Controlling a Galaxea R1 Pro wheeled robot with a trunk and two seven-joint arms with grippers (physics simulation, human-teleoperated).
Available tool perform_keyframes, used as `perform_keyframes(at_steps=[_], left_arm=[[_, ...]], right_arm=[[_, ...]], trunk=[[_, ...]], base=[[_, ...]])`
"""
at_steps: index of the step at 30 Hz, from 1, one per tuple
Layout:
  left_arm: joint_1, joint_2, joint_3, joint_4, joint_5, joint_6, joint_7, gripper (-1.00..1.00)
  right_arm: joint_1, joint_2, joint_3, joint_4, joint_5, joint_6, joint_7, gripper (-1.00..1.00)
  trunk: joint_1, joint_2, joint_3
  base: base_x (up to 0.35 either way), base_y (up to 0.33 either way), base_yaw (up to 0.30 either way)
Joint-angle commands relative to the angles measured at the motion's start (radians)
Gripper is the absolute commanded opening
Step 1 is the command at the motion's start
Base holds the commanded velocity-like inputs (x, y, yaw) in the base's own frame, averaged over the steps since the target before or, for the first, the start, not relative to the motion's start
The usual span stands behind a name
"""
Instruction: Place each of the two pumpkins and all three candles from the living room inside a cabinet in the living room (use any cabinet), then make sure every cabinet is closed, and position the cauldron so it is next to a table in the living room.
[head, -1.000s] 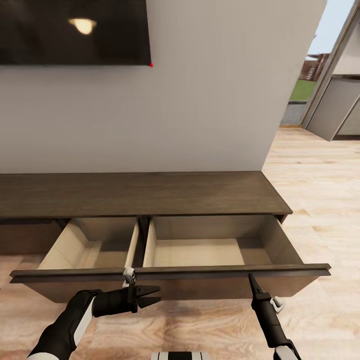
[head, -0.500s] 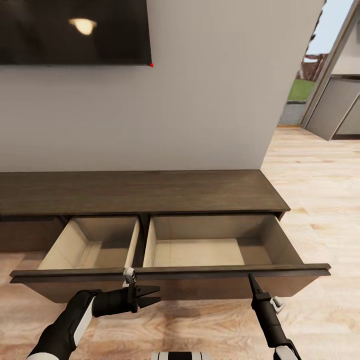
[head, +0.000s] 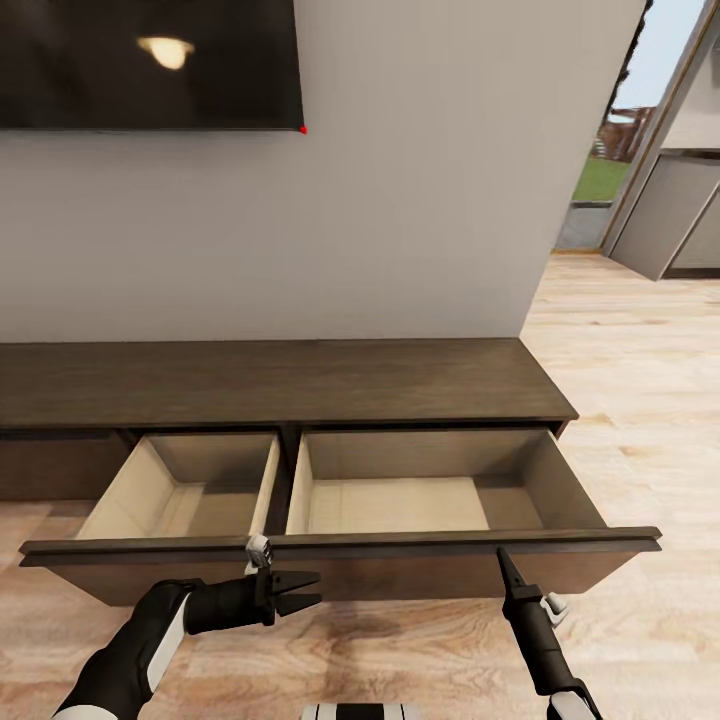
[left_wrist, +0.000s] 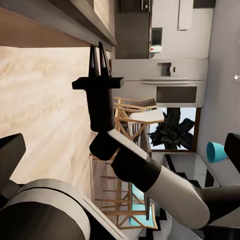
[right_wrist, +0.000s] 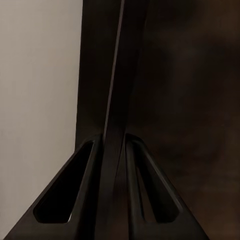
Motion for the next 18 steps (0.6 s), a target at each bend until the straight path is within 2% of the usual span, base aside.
perform_keyframes(at_steps=[1, 12, 13, 18], left_arm=[[0.0, 0.0, 0.0, 0.0, 0.002, 0.01, -0.002, 1.0], [0.0, 0.002, 0.0, 0.0, 0.002, 0.01, -0.002, 1.0], [0.0, 0.002, 0.0, 0.0, 0.002, 0.01, -0.002, 1.0], [0.0, 0.001, 0.0, 0.0, 0.002, 0.01, -0.002, 1.0]], right_arm=[[0.0, 0.0, 0.008, 0.001, 0.0, 0.006, 0.005, -1.0], [0.0, 0.0, 0.008, 0.001, 0.001, 0.006, 0.003, -1.0], [0.0, 0.0, 0.008, 0.001, 0.001, 0.006, 0.002, 1.0], [0.0, 0.0, 0.008, 0.001, 0.0, 0.007, -0.001, 1.0]], trunk=[[0.0, 0.0, -0.001], [0.0, 0.0, -0.001], [0.0, 0.0, -0.001], [0.0, 0.0, -0.001]], base=[[-0.002, 0.0, 0.0], [0.0, 0.0, 0.0], [0.0, 0.0, 0.0], [-0.056, 0.0, 0.0]])
